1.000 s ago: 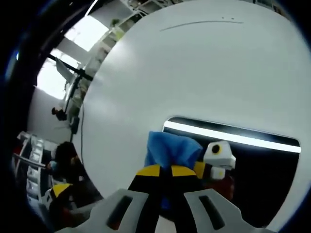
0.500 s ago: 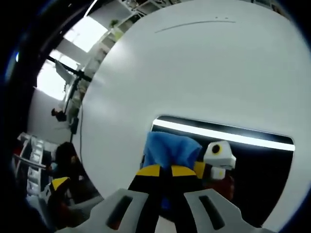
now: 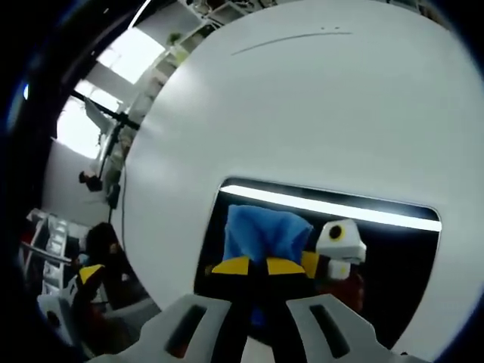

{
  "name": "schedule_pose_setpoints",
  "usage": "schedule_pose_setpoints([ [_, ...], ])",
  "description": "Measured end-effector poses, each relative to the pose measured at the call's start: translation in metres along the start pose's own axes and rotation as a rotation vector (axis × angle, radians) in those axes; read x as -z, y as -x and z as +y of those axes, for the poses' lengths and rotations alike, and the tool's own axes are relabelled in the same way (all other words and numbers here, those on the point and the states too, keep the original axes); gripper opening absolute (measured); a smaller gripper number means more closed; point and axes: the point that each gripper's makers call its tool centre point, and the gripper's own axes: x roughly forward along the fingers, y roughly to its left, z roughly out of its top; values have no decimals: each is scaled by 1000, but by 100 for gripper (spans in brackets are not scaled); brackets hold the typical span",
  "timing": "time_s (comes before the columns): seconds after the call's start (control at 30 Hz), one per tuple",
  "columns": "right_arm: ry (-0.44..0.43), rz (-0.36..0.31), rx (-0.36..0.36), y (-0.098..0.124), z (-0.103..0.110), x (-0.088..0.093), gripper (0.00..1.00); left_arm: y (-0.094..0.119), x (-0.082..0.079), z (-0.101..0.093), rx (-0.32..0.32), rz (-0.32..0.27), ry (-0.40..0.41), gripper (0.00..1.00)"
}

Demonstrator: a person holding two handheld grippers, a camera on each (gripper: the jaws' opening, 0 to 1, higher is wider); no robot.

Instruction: Wipe the mirror surface with the cleaning cloth until all visible marks leave the cleaned area.

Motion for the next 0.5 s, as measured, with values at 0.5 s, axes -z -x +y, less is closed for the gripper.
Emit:
schedule_pose_setpoints([
  [0.5, -11, -3, 5, 13, -24, 3, 0, 0, -1, 0, 0, -4, -5, 100],
])
